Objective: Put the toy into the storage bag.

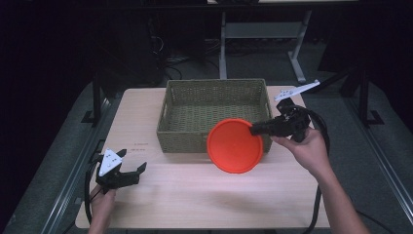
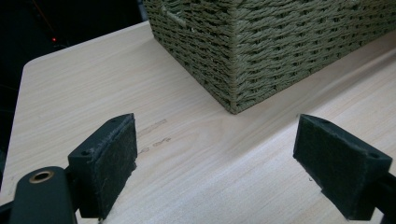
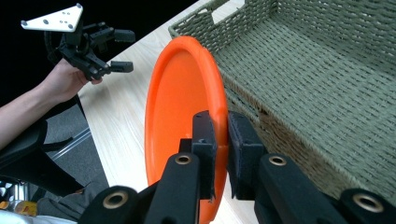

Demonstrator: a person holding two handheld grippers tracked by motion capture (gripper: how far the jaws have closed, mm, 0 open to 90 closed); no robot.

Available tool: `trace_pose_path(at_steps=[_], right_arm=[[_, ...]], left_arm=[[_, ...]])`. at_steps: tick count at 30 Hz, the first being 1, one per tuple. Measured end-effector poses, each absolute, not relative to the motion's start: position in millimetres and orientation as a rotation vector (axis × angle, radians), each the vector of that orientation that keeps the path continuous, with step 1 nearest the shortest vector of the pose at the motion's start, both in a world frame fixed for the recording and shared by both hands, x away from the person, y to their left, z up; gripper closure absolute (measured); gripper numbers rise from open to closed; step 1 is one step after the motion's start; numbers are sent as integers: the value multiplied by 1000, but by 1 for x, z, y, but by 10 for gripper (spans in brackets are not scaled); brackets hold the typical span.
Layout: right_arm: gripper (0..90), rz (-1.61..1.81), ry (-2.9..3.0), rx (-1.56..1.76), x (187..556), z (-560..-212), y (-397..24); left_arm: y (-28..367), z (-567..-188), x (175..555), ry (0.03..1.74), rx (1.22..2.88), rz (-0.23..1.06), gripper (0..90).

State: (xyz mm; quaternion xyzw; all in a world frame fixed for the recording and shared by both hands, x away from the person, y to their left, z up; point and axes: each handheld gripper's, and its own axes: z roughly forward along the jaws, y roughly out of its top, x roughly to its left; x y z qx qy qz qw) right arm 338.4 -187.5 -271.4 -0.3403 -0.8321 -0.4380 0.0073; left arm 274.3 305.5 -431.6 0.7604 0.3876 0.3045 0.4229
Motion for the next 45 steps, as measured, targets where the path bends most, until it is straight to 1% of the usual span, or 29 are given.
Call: trace_pose_path(at_steps=[37,45], right_arm=[[821,-1389,-2616,-1081,379,-229,-166],[821,-1387,-2606,-1121,395,-224,-163]], left_arm=[[304,-431,274,963,1905,764,130],[304,-432,275,961,1902,761,130]])
